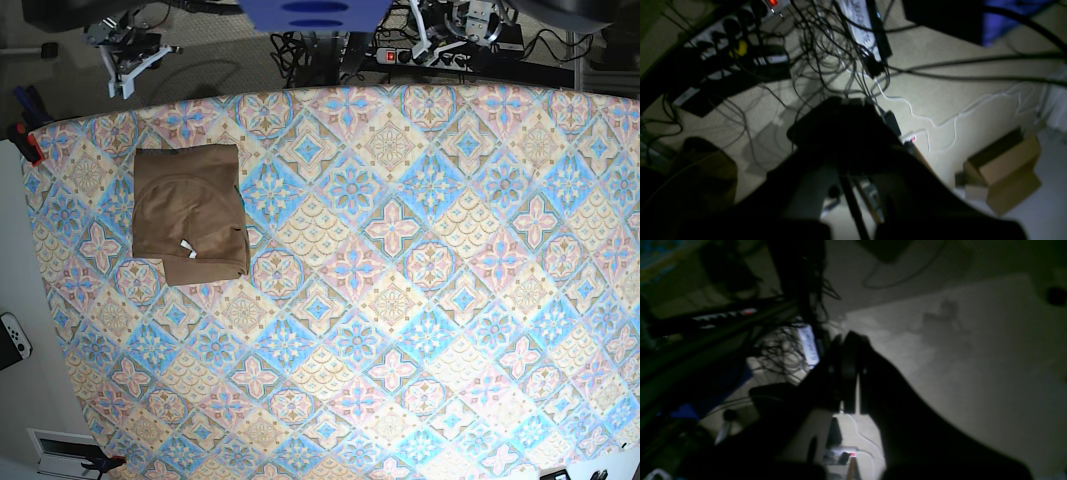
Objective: Layout the t-shirt on the table in an organized manner, then fold the t-shirt properly
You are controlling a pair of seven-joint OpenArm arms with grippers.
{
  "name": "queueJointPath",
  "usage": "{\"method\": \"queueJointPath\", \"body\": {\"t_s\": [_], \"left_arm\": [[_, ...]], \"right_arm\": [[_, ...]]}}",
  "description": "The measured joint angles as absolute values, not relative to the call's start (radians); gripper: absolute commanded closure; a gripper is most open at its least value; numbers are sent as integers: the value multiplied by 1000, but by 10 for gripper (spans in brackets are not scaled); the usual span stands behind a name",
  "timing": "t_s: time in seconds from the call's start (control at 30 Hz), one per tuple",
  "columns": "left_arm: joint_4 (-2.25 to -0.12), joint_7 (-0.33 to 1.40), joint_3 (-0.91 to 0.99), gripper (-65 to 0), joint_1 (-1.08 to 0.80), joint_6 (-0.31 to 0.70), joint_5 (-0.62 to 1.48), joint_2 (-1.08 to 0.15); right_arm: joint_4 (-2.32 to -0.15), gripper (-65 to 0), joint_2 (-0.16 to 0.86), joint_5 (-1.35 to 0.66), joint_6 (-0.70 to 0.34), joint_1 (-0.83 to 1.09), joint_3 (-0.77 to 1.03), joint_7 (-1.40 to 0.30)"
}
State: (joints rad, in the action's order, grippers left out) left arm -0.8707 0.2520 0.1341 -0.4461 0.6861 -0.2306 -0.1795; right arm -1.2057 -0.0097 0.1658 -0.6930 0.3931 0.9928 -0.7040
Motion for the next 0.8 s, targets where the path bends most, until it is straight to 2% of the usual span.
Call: {"method": "queueJointPath", "body": {"t_s": [0.23, 0.47, 0.57, 0.7, 0.8], "left_arm": [[-474, 78, 153, 0, -296, 684, -382, -136], [-98, -145, 149, 0, -129, 413, -457, -153], [-53, -154, 149, 0, -105, 334, -533, -164], [-51, -153, 149, 0, -94, 238, -581, -167], [-42, -151, 152, 0, -65, 186, -575, -167]], "right_arm": [[-962, 0, -13, 269, -693, 406, 1044, -603], [-793, 0, 12, 464, -707, 232, 1190, -467], [-756, 0, 39, 567, -699, 159, 1308, -385], [-675, 0, 46, 754, -681, 130, 1489, -364], [-610, 0, 27, 849, -665, 104, 1486, -280]]}}
